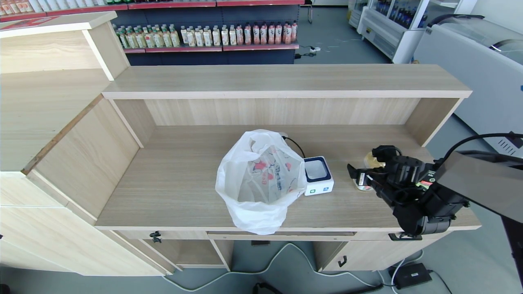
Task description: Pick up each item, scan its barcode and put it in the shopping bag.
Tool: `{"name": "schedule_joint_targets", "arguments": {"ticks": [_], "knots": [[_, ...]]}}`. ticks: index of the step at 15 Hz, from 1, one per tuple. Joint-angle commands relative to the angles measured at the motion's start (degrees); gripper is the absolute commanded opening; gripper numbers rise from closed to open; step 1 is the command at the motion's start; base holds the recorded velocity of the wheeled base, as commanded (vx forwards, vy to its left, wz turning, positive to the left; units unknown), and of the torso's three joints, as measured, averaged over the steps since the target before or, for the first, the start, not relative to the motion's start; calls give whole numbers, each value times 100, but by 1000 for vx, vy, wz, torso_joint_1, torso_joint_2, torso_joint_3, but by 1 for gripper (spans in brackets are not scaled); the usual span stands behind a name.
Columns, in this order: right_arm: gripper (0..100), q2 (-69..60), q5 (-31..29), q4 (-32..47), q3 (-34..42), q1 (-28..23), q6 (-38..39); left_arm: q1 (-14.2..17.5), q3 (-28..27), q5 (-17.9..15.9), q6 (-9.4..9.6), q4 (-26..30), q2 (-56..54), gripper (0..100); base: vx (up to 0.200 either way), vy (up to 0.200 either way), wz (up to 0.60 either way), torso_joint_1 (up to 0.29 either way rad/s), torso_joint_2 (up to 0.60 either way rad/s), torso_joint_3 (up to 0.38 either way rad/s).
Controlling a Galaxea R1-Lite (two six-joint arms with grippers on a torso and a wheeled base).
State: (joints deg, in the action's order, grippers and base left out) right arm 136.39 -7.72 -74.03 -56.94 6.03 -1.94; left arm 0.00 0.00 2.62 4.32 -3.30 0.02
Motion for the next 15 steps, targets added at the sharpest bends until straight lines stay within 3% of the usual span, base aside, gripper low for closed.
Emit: {"name": "schedule_joint_targets", "arguments": {"ticks": [1, 7, 8, 15], "knots": [[100, -7, 7, -6, -36, -50, 0, 0, 0, 2, -1, -4, -2, 100, 0, 0, 0, 0, 0, 0], [100, 37, 244, -15, -80, -340, -35, 0, 0, 2, -1, -4, -2, 100, 0, 0, 0, 0, 0, 0], [0, 28, 306, -6, -89, -349, -87, 0, 0, 2, -1, -4, -2, 100, 0, 0, 0, 0, 0, 0], [0, -139, 350, -23, -80, -454, -413, 0, 0, 2, -1, -4, -2, 100, 0, 0, 0, 0, 0, 0]]}}
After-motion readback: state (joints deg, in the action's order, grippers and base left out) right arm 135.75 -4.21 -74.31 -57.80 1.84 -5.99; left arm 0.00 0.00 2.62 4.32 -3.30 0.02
